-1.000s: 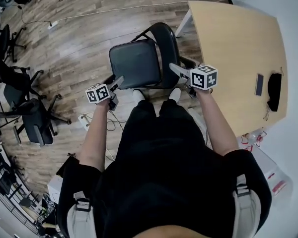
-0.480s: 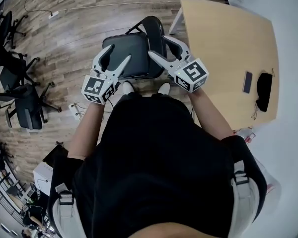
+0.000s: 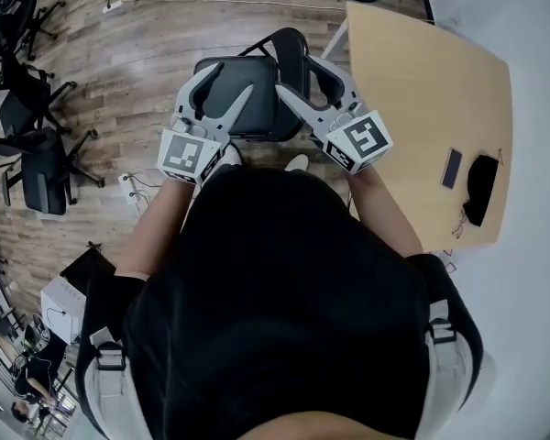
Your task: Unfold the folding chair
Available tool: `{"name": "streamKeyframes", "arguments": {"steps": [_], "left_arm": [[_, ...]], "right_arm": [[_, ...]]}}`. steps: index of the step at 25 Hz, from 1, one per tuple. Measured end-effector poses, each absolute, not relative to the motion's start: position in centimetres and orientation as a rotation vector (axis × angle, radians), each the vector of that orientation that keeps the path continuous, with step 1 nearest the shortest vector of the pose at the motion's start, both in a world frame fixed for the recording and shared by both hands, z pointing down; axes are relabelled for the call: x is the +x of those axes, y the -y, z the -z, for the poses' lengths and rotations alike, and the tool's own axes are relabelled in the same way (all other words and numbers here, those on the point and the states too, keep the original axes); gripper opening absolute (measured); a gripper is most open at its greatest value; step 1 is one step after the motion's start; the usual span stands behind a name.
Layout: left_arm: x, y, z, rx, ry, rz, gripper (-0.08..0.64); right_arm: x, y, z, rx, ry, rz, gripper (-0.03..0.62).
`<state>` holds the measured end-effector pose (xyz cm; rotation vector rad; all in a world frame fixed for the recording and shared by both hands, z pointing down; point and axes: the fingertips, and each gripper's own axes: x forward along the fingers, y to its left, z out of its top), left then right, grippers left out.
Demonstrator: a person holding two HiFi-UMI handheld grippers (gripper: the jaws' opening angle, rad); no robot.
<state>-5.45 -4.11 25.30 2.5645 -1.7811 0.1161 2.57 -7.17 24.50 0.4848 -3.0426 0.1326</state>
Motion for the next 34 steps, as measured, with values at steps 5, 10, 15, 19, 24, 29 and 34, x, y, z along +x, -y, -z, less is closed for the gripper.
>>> {"name": "streamKeyframes", "arguments": {"steps": [5,10,15,19,24,29,34], "left_arm": [[-6.4,4.0,-25.2,2.545,1.808,-0.098,0.236],[-7.1,4.1,-25.1,2.546,1.798,-0.100,0.236],[-7.3,4.2,-25.2,2.558,1.789,-0.098,0.236],[-7.4,4.4,-25.1,2.561,1.773,-0.097,0.235],[-7.2,4.4,-25.0,2.569,1.769,-0.091,0.234],[-7.0,4.3,-25.1,2.576,1.764,-0.098,0.233],[-7.1,4.1,-25.2,2.581,1.760,-0.095,0.233]], "right_arm": [[1.8,7.3,-24.7,0.467,3.048,-0.123,0.272],[0.8,7.7,-24.7,0.469,3.035,-0.114,0.271],[0.5,7.9,-24.4,0.474,3.032,-0.109,0.270],[0.5,8.0,-24.4,0.478,3.024,-0.113,0.268],[0.9,8.0,-24.7,0.495,3.020,-0.126,0.268],[0.9,8.0,-24.8,0.501,3.016,-0.128,0.268],[0.8,7.6,-24.9,0.507,3.017,-0.124,0.267]]}}
